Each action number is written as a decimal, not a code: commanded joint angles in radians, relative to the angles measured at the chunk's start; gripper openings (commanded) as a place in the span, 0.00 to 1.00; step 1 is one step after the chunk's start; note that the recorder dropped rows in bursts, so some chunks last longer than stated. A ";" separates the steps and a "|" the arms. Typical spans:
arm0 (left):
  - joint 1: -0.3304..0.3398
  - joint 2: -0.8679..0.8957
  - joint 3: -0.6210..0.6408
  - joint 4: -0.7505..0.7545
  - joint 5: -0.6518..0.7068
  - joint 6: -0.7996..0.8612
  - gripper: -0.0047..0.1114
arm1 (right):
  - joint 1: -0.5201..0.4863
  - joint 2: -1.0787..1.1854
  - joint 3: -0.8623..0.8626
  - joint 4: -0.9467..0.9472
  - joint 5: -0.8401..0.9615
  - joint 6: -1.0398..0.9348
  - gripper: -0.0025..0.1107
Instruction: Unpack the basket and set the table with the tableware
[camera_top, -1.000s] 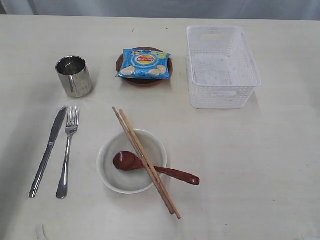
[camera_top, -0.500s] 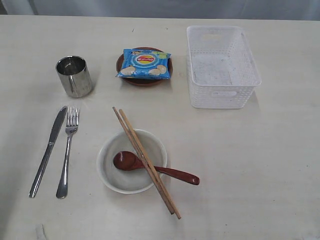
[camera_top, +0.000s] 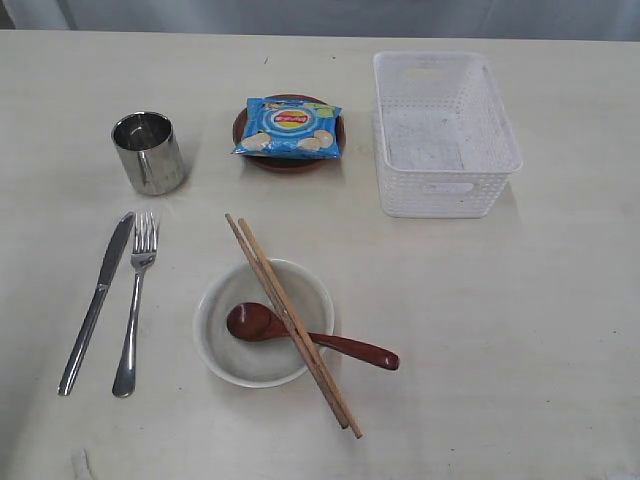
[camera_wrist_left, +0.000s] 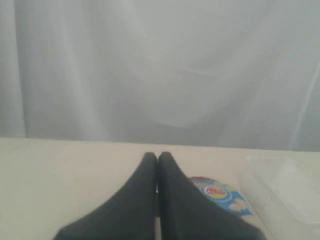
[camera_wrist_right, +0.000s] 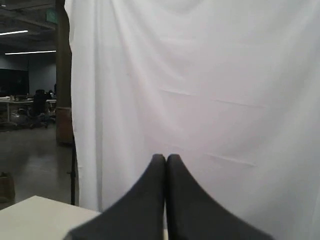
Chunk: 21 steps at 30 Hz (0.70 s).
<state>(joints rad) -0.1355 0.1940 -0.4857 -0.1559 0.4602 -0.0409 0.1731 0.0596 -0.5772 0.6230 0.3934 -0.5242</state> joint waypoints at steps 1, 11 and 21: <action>-0.005 -0.003 0.050 -0.081 0.018 0.004 0.04 | 0.005 -0.023 0.085 0.055 -0.011 0.004 0.02; -0.005 0.009 0.286 -0.274 -0.066 0.004 0.04 | 0.092 -0.020 0.347 0.083 -0.133 -0.022 0.02; -0.005 0.009 0.373 -0.301 -0.188 0.012 0.04 | 0.124 -0.020 0.482 0.093 -0.198 0.077 0.02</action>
<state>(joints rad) -0.1355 0.2022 -0.1291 -0.4467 0.3138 -0.0372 0.2945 0.0425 -0.1112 0.7090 0.2509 -0.5051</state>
